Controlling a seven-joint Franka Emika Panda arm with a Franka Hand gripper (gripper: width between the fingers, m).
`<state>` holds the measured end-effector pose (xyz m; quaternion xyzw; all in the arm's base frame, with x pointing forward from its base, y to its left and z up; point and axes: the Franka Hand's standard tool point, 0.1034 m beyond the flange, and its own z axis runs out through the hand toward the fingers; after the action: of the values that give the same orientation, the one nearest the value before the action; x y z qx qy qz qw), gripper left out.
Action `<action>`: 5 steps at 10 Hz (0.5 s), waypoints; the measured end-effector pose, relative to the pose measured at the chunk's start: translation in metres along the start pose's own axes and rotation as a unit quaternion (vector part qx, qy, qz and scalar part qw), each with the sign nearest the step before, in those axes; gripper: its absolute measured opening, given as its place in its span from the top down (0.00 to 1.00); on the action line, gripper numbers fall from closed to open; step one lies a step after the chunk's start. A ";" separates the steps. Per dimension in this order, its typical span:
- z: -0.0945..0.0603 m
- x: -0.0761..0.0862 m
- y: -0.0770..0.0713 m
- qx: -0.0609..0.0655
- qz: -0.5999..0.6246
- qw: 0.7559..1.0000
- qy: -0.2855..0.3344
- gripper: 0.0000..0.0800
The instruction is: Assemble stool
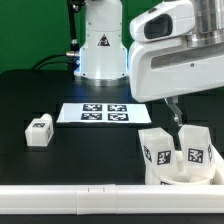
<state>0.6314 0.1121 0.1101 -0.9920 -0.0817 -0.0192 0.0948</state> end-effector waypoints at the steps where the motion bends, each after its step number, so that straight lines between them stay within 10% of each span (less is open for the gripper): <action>1: 0.001 0.000 0.005 -0.023 -0.107 0.994 -0.006 0.19; 3: 0.007 0.002 0.004 -0.071 -0.302 0.950 -0.025 0.19; 5: 0.009 -0.001 0.010 -0.071 -0.362 0.929 -0.031 0.19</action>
Offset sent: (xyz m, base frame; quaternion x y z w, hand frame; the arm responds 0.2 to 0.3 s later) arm -0.0093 -0.0033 -0.0123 0.0052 0.0046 -0.2458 0.9693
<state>0.6325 0.1039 0.0998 -0.8993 -0.4365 -0.0275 0.0081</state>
